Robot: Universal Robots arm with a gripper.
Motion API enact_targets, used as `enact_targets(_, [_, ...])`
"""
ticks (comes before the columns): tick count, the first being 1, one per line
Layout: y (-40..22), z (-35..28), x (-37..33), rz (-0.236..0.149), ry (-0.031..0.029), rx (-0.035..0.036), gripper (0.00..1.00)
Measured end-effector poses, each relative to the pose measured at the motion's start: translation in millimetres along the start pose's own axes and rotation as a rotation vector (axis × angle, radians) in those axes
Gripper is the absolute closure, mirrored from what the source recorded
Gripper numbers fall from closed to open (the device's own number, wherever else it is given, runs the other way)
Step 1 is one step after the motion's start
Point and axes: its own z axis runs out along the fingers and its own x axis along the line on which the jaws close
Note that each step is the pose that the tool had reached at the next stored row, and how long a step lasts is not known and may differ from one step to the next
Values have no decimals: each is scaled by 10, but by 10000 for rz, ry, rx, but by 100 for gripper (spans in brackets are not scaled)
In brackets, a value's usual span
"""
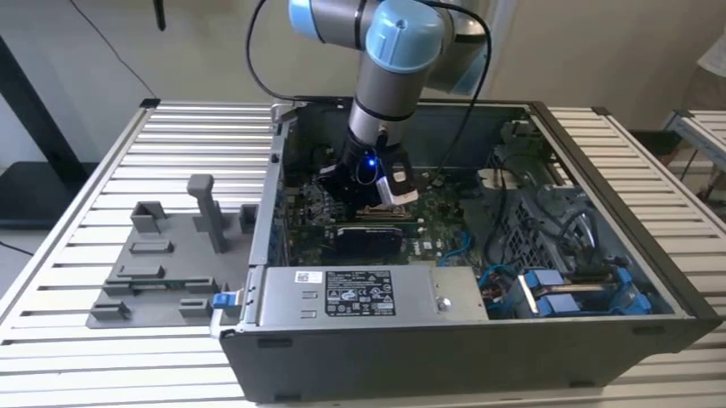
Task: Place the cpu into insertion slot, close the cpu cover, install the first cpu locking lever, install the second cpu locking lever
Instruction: 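Install the second cpu locking lever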
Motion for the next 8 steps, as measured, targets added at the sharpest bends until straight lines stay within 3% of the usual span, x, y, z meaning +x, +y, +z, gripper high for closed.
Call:
enact_targets(5, [-12,-4,-8,45,224,178,89])
enact_targets(8, [-15,-25,-5,63,363,218,89])
